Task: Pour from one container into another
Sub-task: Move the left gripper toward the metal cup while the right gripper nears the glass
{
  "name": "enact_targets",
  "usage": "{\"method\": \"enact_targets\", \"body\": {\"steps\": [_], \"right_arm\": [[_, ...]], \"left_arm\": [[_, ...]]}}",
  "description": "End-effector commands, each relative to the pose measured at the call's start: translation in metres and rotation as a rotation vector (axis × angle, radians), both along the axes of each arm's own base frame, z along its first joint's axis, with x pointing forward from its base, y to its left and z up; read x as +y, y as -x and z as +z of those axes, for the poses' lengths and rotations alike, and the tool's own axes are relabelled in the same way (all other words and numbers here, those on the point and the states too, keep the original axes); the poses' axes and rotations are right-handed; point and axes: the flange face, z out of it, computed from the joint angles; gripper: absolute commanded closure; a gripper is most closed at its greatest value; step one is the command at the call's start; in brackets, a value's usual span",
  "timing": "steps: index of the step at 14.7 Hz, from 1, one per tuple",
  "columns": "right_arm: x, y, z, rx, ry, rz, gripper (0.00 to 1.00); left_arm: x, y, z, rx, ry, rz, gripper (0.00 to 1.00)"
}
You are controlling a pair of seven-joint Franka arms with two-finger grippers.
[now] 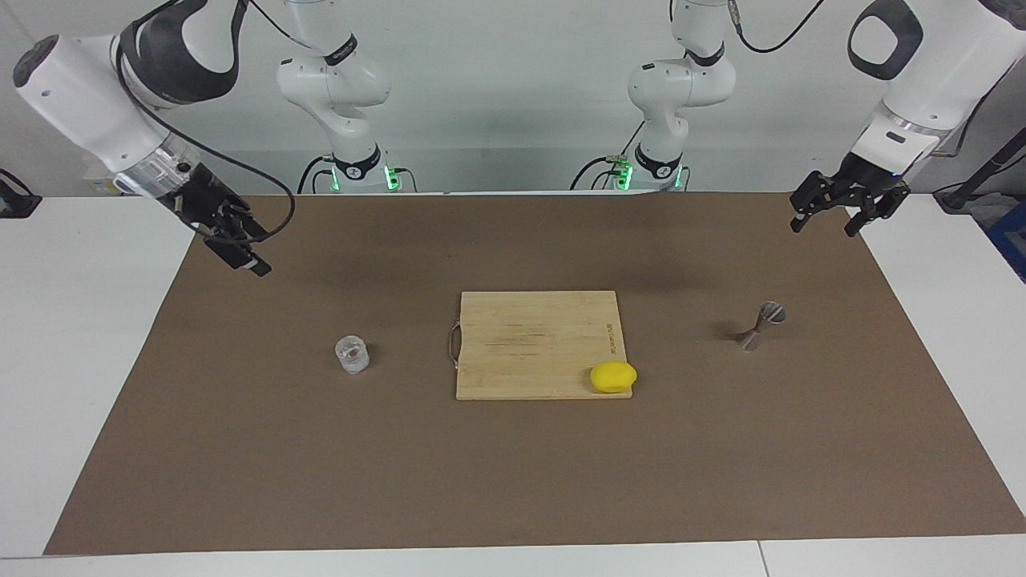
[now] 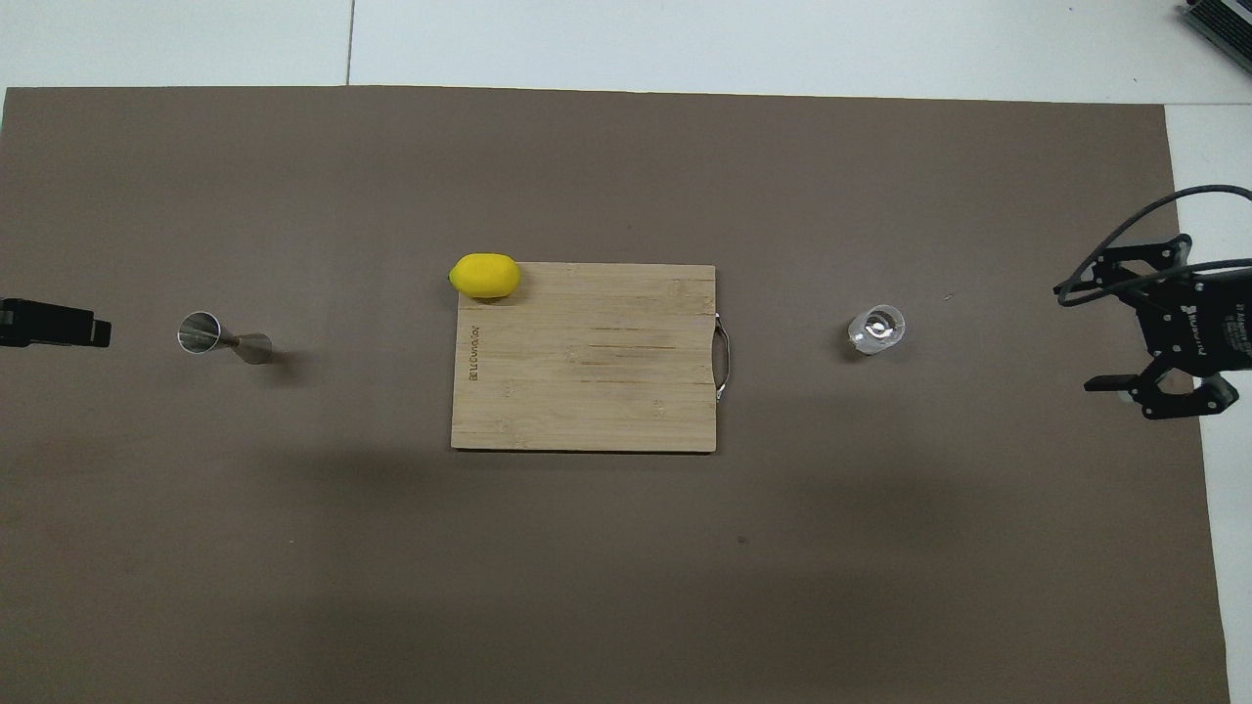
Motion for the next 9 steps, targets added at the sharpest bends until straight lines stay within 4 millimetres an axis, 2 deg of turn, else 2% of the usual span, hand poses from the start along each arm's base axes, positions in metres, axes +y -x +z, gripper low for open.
{"method": "enact_targets", "body": {"steps": [1, 3, 4, 7, 9], "right_arm": [[-0.029, -0.014, -0.044, 0.055, -0.154, -0.152, 0.00], [-0.036, -0.021, -0.068, 0.080, -0.240, -0.205, 0.00], [-0.036, -0.024, -0.077, 0.091, -0.288, -0.229, 0.00], [-0.055, -0.026, -0.116, 0.118, -0.452, -0.328, 0.00], [-0.048, -0.029, -0.136, 0.128, -0.491, -0.317, 0.00]], "left_arm": [[0.026, 0.008, -0.013, -0.064, 0.092, -0.052, 0.00], [0.038, 0.009, -0.024, -0.096, 0.156, -0.109, 0.00], [0.038, 0.008, -0.029, -0.115, 0.200, -0.140, 0.00], [0.042, 0.005, -0.056, -0.172, 0.302, -0.286, 0.00], [0.047, -0.003, -0.077, -0.228, 0.368, -0.399, 0.00]]}}
